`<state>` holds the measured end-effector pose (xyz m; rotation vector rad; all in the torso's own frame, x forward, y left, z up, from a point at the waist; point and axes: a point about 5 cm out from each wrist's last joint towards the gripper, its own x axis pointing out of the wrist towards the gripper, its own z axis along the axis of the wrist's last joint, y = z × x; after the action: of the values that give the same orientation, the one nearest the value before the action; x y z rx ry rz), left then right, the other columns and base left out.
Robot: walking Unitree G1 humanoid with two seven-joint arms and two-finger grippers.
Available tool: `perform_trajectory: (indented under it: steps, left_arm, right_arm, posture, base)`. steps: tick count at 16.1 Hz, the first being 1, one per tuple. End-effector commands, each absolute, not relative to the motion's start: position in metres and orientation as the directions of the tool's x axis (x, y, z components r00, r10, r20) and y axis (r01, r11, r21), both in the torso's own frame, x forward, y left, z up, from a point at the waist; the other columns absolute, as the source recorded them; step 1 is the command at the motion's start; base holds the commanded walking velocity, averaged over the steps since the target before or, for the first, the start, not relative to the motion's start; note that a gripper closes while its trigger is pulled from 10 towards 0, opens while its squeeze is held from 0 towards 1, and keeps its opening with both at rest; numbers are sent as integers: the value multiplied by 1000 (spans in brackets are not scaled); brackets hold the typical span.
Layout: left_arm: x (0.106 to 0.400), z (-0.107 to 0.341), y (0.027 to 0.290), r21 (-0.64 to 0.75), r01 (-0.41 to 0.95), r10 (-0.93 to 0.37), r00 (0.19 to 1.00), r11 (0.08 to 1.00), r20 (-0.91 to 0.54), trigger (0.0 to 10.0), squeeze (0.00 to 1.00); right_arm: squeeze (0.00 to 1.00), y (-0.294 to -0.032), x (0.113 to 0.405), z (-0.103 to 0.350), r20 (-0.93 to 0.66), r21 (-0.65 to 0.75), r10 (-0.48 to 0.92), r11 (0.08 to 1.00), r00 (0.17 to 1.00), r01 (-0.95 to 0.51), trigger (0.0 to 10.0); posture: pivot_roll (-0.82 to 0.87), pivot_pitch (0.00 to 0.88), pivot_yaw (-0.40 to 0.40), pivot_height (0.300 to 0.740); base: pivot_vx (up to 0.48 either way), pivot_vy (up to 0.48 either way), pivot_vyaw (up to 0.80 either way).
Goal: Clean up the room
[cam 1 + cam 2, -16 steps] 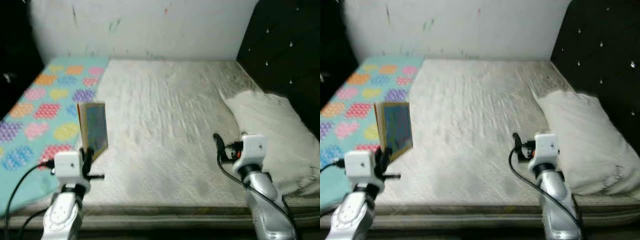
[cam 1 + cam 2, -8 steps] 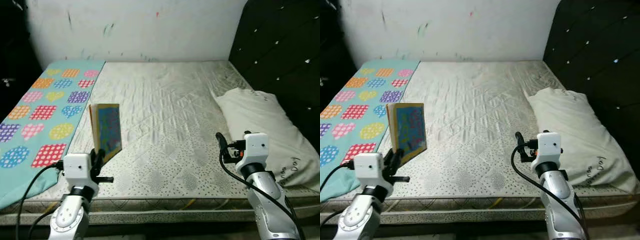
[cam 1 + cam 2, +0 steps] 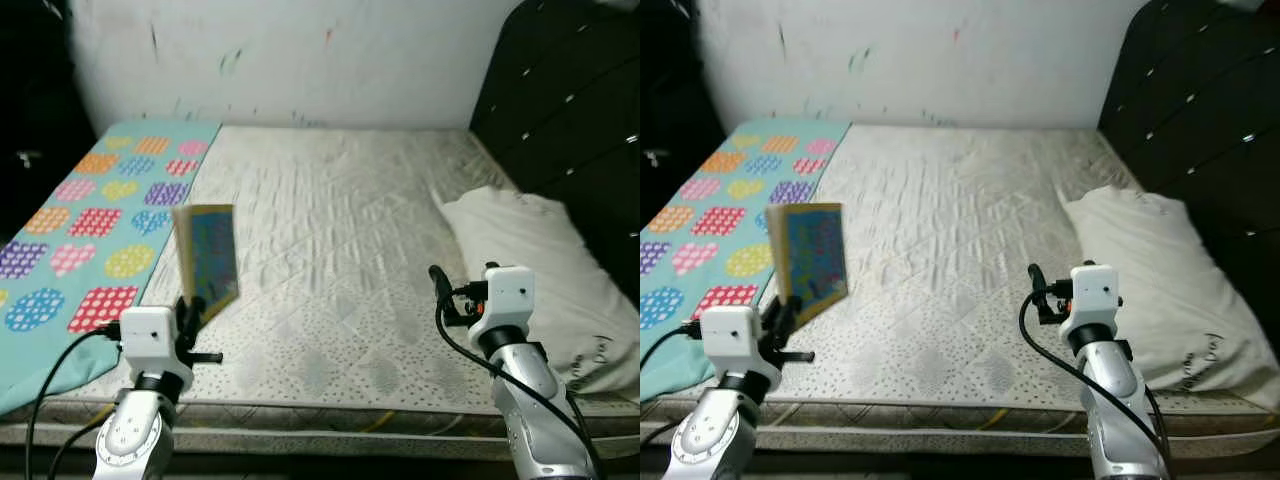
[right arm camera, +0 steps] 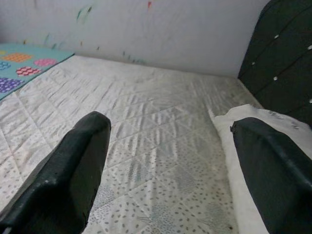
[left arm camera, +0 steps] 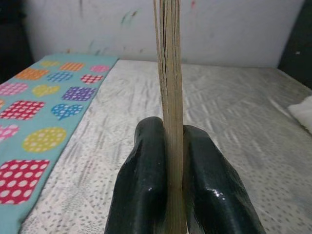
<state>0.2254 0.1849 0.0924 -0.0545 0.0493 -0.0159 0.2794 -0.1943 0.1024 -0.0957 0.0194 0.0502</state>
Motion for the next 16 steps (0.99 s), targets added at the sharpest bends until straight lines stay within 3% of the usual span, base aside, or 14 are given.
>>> perform_trajectory:
  steps: [1,4,16]
  left_arm:
    - [230,99,184,-54,7,-8,1000,999,-16,10000,0]
    - [231,98,183,-43,18,-19,1000,999,-24,10000,0]
    - [231,97,182,-51,9,-10,1000,999,-29,10000,0]
  right_arm:
    - [0,-195,281,104,-15,-102,45,994,999,-46,10000]
    - [0,-196,282,104,-15,-105,46,993,999,-47,10000]
    - [0,-197,283,103,-15,-112,43,993,999,-44,10000]
  posture:
    - [-133,0,-8,740]
    - [-133,0,-8,740]
    - [-135,0,-10,740]
  base:
    - [0,0,0]
    - [0,0,0]
    - [0,-313,0]
